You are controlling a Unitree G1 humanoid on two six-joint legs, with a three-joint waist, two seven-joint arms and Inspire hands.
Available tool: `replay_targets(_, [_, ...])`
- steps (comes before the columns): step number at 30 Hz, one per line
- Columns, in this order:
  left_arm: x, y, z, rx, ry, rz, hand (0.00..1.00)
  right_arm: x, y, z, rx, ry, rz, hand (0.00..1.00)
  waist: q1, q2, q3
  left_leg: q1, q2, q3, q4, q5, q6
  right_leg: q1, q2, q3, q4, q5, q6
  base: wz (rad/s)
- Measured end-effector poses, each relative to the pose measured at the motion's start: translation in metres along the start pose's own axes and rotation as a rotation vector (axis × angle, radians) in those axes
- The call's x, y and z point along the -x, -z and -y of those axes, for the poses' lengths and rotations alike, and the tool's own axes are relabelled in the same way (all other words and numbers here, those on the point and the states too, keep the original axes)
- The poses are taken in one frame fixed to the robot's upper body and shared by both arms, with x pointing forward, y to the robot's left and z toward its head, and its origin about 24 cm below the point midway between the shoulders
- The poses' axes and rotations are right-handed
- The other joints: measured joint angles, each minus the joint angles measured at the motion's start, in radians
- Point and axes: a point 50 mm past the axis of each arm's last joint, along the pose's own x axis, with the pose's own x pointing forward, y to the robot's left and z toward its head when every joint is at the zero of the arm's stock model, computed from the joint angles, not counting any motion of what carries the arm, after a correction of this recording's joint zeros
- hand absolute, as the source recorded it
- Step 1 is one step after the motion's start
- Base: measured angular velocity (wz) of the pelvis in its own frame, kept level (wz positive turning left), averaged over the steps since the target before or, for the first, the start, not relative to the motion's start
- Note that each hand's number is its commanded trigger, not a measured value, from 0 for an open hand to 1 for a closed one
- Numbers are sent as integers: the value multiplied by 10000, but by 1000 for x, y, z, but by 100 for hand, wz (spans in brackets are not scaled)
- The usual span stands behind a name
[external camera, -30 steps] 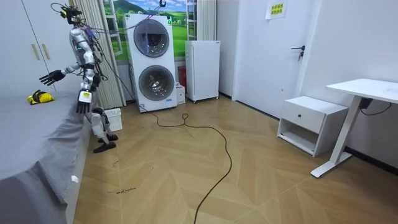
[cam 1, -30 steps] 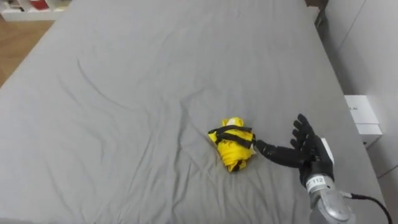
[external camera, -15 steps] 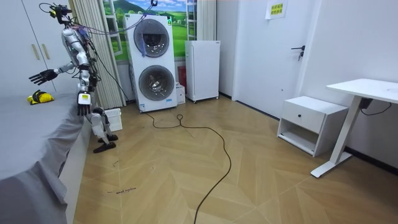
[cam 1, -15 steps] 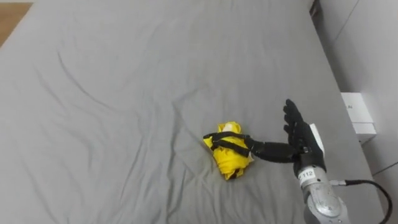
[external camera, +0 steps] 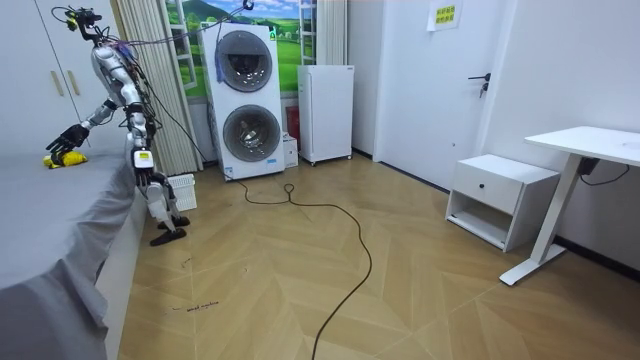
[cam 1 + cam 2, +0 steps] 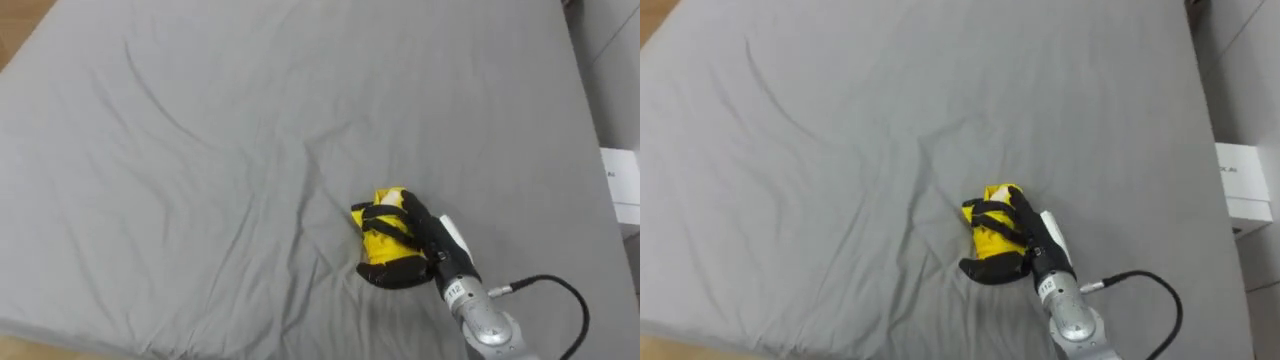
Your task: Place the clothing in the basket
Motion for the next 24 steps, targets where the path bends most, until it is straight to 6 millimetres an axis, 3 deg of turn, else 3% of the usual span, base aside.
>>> replay_targets(5, [0, 0, -1, -43, -36, -160, 0, -9, 5, 5, 230, 238, -543, 0, 184, -38, 20, -70, 12, -30, 19, 24, 51, 9, -65, -192, 22, -60, 110, 10])
replay_targets(6, [0, 1, -2, -218, -28, -207, 0, -10, 7, 7, 273, 399, -705, 0, 199, -49, 22, -136, -3, -42, 31, 37, 72, 5, -97, -271, 28, -149, 267, 16])
replay_targets(7, [0, 1, -2, -376, -18, -240, 0, -11, 10, 10, 273, 593, -880, 0, 227, -48, 21, -197, -8, -46, 59, 54, 97, -4, -104, -308, 21, -251, 591, 18])
replay_targets(9, [0, 2, -3, -602, -58, -296, 0, -12, 12, 13, 198, 919, -1047, 0, 289, -64, 17, -236, -15, -50, 47, 80, 133, -14, -111, -373, -15, -294, 872, 15])
replay_targets(12, [-1, 4, -4, -762, -126, -547, 0, -16, 16, 21, 59, 1583, -1441, 0, 459, -53, 23, -220, -90, -112, 54, 80, 165, -12, -196, -517, 16, -204, 764, 11])
replay_targets(18, [-1, 5, -4, -1272, -37, -712, 0, -22, 18, 48, -243, 3490, -2035, 0, 535, 221, 139, -477, -288, -373, 178, 61, 341, -66, -370, -840, 162, -176, 727, 28])
replay_targets(22, [0, 10, -4, -1451, -38, -1116, 0, -24, 14, 75, -386, 4787, -2103, 0, 728, 413, 125, -991, -393, -317, 232, 139, 508, -637, -543, -918, 397, -174, 723, 9])
replay_targets(23, [0, 10, -5, -1472, -47, -1189, 0, -23, 14, 79, -363, 4936, -2171, 87, 756, 429, 119, -998, -411, -308, 230, 143, 515, -667, -573, -911, 441, -175, 723, 0])
replay_targets(24, [0, 12, -5, -1526, -55, -1270, 0, -22, 15, 87, -285, 5237, -2300, 100, 761, 473, 123, -1005, -454, -311, 225, 162, 545, -684, -625, -915, 500, -175, 723, 9])
